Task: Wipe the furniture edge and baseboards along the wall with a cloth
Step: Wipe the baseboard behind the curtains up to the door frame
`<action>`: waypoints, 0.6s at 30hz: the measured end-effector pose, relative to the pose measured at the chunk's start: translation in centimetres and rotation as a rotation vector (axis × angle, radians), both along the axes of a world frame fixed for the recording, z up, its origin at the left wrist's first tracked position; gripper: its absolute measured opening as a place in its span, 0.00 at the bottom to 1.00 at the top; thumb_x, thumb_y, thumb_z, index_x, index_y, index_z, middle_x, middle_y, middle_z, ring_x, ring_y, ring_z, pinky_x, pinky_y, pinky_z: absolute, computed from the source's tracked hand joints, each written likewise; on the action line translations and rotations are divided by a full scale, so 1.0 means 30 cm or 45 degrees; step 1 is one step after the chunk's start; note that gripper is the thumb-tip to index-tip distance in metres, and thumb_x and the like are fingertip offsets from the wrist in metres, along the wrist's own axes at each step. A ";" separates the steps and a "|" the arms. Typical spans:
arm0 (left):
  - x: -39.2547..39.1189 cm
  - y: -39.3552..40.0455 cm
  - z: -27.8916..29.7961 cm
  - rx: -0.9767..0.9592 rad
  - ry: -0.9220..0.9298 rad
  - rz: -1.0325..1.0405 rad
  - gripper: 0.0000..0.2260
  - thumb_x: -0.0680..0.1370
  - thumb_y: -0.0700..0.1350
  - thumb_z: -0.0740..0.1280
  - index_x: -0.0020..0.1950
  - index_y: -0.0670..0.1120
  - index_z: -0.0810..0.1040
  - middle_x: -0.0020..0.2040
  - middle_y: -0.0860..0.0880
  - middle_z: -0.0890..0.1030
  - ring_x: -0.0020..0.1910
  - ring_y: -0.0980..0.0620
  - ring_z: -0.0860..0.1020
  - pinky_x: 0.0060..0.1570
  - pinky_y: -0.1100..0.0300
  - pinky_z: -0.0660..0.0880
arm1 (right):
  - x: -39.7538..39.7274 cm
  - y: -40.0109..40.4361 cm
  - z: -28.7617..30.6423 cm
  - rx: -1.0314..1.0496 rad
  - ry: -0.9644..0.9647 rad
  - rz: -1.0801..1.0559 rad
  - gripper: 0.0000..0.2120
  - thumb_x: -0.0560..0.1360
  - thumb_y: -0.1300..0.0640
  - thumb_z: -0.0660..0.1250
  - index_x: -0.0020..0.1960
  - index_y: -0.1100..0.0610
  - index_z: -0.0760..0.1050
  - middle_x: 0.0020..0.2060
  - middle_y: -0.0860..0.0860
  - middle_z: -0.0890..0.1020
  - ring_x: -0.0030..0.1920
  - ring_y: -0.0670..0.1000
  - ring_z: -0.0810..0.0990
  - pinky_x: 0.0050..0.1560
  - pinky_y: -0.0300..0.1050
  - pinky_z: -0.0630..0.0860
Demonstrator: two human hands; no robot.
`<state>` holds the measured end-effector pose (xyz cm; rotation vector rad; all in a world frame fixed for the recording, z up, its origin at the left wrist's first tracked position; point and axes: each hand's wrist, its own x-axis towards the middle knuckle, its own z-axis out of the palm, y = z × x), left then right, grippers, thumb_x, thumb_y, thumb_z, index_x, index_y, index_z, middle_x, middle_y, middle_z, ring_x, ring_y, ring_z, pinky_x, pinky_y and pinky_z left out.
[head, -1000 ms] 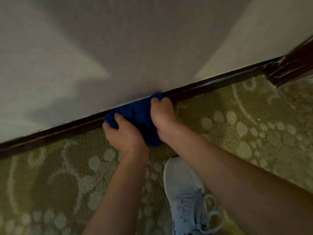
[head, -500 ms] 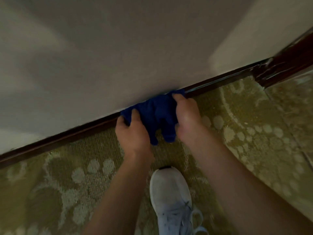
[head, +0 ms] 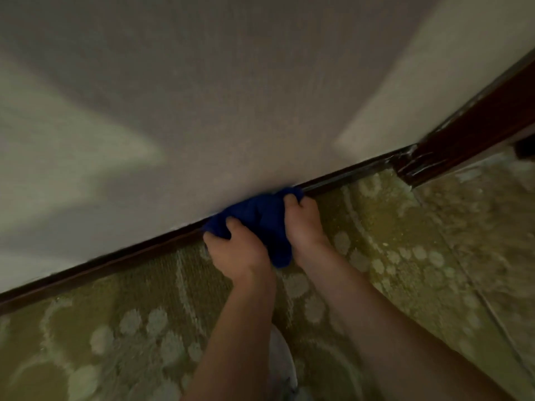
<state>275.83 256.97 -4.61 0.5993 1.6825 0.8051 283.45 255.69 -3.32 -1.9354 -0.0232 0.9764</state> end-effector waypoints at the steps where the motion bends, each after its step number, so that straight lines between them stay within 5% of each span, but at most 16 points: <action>1: -0.002 0.004 -0.002 -0.002 0.001 -0.007 0.18 0.81 0.46 0.61 0.71 0.45 0.70 0.65 0.43 0.77 0.62 0.42 0.76 0.64 0.44 0.73 | 0.000 -0.004 0.014 -0.008 0.007 0.020 0.16 0.82 0.55 0.55 0.66 0.61 0.70 0.58 0.57 0.77 0.57 0.58 0.77 0.63 0.56 0.74; 6: -0.025 0.034 0.021 -0.093 -0.041 -0.039 0.19 0.81 0.45 0.62 0.72 0.43 0.70 0.67 0.41 0.76 0.64 0.41 0.75 0.66 0.47 0.72 | 0.027 -0.057 0.141 -0.083 0.215 0.081 0.16 0.80 0.60 0.62 0.66 0.65 0.71 0.59 0.61 0.79 0.56 0.60 0.80 0.54 0.53 0.78; 10: -0.002 -0.006 0.081 -0.255 -0.245 -0.078 0.19 0.81 0.45 0.63 0.71 0.42 0.71 0.67 0.40 0.75 0.64 0.39 0.74 0.66 0.46 0.71 | 0.065 -0.111 0.293 -0.279 0.027 0.364 0.12 0.79 0.63 0.63 0.61 0.67 0.74 0.55 0.61 0.80 0.44 0.57 0.81 0.43 0.48 0.78; 14: 0.010 -0.089 0.105 -0.273 -0.194 -0.011 0.17 0.79 0.46 0.64 0.66 0.41 0.75 0.64 0.39 0.77 0.62 0.38 0.76 0.63 0.49 0.73 | 0.118 -0.101 0.364 -0.451 -0.060 0.518 0.14 0.80 0.62 0.61 0.64 0.66 0.72 0.59 0.60 0.79 0.58 0.61 0.79 0.54 0.53 0.77; 18: -0.018 -0.100 0.104 -0.116 0.013 0.128 0.15 0.80 0.45 0.63 0.63 0.39 0.76 0.61 0.37 0.79 0.60 0.38 0.76 0.59 0.53 0.71 | 0.095 -0.078 0.252 -0.381 0.021 0.515 0.14 0.81 0.60 0.60 0.65 0.64 0.73 0.59 0.60 0.80 0.59 0.60 0.79 0.56 0.52 0.77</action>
